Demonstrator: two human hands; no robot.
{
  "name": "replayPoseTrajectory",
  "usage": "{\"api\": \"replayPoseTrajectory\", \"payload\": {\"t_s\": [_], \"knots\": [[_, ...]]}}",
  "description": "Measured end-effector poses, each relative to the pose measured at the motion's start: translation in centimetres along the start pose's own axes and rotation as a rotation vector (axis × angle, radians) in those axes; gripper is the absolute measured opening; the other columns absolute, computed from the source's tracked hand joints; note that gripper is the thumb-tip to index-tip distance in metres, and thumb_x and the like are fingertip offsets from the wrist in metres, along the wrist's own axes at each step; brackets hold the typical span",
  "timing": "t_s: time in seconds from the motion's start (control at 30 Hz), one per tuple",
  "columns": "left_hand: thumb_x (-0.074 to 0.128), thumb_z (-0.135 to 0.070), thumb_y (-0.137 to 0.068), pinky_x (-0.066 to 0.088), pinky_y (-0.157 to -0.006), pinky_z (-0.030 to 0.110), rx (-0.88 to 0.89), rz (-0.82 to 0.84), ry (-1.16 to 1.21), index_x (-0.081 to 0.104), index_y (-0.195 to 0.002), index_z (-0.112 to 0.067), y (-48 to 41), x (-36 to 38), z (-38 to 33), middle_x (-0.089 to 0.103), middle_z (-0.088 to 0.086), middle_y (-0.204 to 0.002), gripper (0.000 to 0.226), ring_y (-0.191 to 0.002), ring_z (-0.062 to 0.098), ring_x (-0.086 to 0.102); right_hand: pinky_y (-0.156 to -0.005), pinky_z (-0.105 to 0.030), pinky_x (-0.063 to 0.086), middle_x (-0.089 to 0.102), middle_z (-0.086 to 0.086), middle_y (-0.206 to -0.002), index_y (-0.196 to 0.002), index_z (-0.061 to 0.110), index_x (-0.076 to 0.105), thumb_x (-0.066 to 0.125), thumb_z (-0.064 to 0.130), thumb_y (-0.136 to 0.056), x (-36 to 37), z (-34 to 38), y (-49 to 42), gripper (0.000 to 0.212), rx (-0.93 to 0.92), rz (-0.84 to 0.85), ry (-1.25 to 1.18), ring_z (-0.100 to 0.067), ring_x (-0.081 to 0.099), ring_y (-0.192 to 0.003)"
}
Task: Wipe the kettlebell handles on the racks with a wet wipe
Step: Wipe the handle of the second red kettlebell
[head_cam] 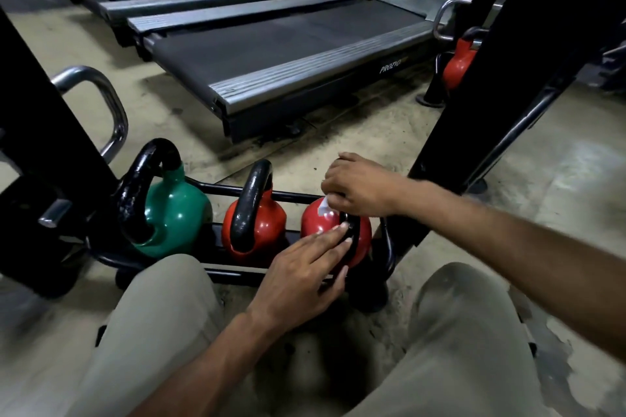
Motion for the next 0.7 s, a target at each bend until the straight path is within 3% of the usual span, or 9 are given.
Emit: {"api": "replayPoseTrajectory", "payload": {"t_s": [0.07, 0.17, 0.3, 0.4, 0.53, 0.6, 0.67, 0.7], "knots": [[0.065, -0.025, -0.098, 0.047, -0.11, 0.033, 0.005, 0.011, -0.003, 0.066, -0.134, -0.009, 0.1, 0.1, -0.3, 0.054, 0.005, -0.151, 0.04, -0.136, 0.014, 0.055, -0.12, -0.05, 0.025, 0.071, -0.001, -0.094, -0.09, 0.021, 0.07, 0.043, 0.039, -0.096, 0.8, 0.9, -1.2, 0.033, -0.051, 0.28, 0.185, -0.02, 0.063, -0.104], [0.066, -0.025, -0.098, 0.048, -0.109, 0.033, -0.005, 0.011, -0.011, 0.066, -0.135, -0.009, 0.1, 0.2, -0.2, 0.056, 0.005, -0.15, 0.041, -0.134, 0.014, 0.057, -0.123, -0.052, 0.019, 0.071, -0.004, -0.096, -0.096, 0.02, 0.072, 0.043, 0.042, -0.096, 0.9, 1.3, -2.0, 0.037, -0.037, 0.424, 0.271, -0.021, 0.065, -0.103], [0.065, -0.024, -0.098, 0.049, -0.108, 0.035, -0.007, -0.017, 0.019, 0.067, -0.133, -0.008, -0.2, -0.1, 0.1, 0.058, 0.004, -0.147, 0.038, -0.132, 0.014, 0.059, -0.115, -0.046, 0.031, 0.07, -0.004, -0.092, -0.09, 0.02, 0.069, 0.042, 0.041, -0.093, -0.3, 2.0, -1.1, 0.033, -0.072, 0.28, 0.289, -0.022, 0.064, -0.095], [0.065, -0.024, -0.098, 0.051, -0.106, 0.035, -0.001, -0.041, 0.048, 0.069, -0.13, -0.009, -0.2, -0.3, 0.0, 0.06, 0.003, -0.145, 0.036, -0.129, 0.014, 0.061, -0.106, -0.04, 0.038, 0.072, 0.005, -0.104, -0.096, 0.023, 0.071, 0.041, 0.038, -0.09, -1.7, 1.8, 1.5, 0.034, -0.077, 0.061, 0.128, -0.018, 0.059, -0.11], [0.067, -0.022, -0.098, 0.053, -0.102, 0.035, -0.042, -0.068, 0.123, 0.069, -0.131, -0.008, -0.3, -0.5, 0.4, 0.06, 0.001, -0.145, 0.035, -0.128, 0.011, 0.061, -0.11, -0.03, 0.043, 0.067, 0.005, -0.133, -0.122, 0.017, 0.073, 0.056, 0.02, -0.1, -1.4, 0.1, 7.3, 0.028, 0.244, -0.433, -0.442, -0.012, 0.057, -0.129], [0.067, -0.021, -0.099, 0.053, -0.102, 0.034, -0.087, -0.079, 0.178, 0.068, -0.133, -0.009, -0.2, -0.5, 0.9, 0.059, -0.001, -0.146, 0.036, -0.129, 0.008, 0.06, -0.1, -0.023, 0.049, 0.072, 0.01, -0.12, -0.117, 0.016, 0.075, 0.06, 0.013, -0.101, 1.2, -0.3, 10.3, 0.022, 0.552, -0.678, -0.855, -0.003, 0.065, -0.115], [0.067, -0.021, -0.1, 0.053, -0.103, 0.034, -0.14, -0.096, 0.225, 0.066, -0.135, -0.008, 0.0, -0.4, 1.5, 0.059, -0.001, -0.147, 0.038, -0.131, 0.006, 0.058, -0.078, -0.03, 0.051, 0.071, 0.005, -0.088, -0.094, 0.01, 0.072, 0.056, 0.019, -0.105, 5.4, 0.3, 10.4, 0.022, 0.795, -0.73, -1.341, -0.009, 0.065, -0.082], [0.067, -0.021, -0.1, 0.053, -0.104, 0.033, -0.16, -0.098, 0.237, 0.066, -0.135, -0.007, 0.1, -0.4, 1.6, 0.059, 0.0, -0.146, 0.038, -0.132, 0.006, 0.058, -0.073, -0.034, 0.05, 0.067, -0.004, -0.081, -0.089, 0.005, 0.067, 0.052, 0.02, -0.106, 7.5, 0.3, 9.6, 0.027, 0.903, -0.727, -1.595, -0.017, 0.061, -0.076]]}}
Point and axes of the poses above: each hand's wrist, its own y-axis away from the middle knuckle, its own x-axis out of the palm, z = x × y, the point moved 9 cm from there along -y, towards the middle knuckle
